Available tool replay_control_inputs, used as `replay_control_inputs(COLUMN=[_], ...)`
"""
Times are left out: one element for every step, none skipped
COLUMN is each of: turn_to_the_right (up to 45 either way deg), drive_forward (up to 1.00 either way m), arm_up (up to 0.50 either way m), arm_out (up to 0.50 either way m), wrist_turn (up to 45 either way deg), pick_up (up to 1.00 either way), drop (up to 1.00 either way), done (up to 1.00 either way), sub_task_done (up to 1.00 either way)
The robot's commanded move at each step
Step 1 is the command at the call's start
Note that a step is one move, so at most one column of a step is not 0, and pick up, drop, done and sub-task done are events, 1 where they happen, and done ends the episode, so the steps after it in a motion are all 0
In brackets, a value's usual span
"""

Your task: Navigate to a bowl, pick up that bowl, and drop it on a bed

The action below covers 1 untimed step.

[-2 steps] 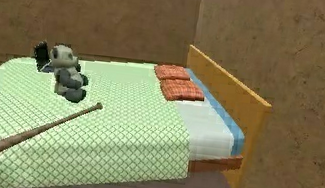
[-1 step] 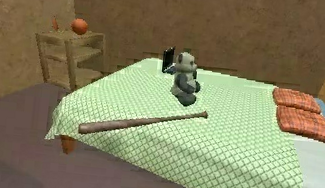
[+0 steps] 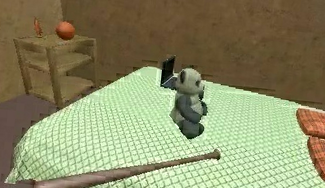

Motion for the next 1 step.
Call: replay_control_inputs(turn_to_the_right=[21.0], drive_forward=[0.0], arm_up=[0.0], arm_out=[0.0], wrist_turn=[0.0], pick_up=[0.0], drop=[0.0], done=[0.0], sub_task_done=[0.0])
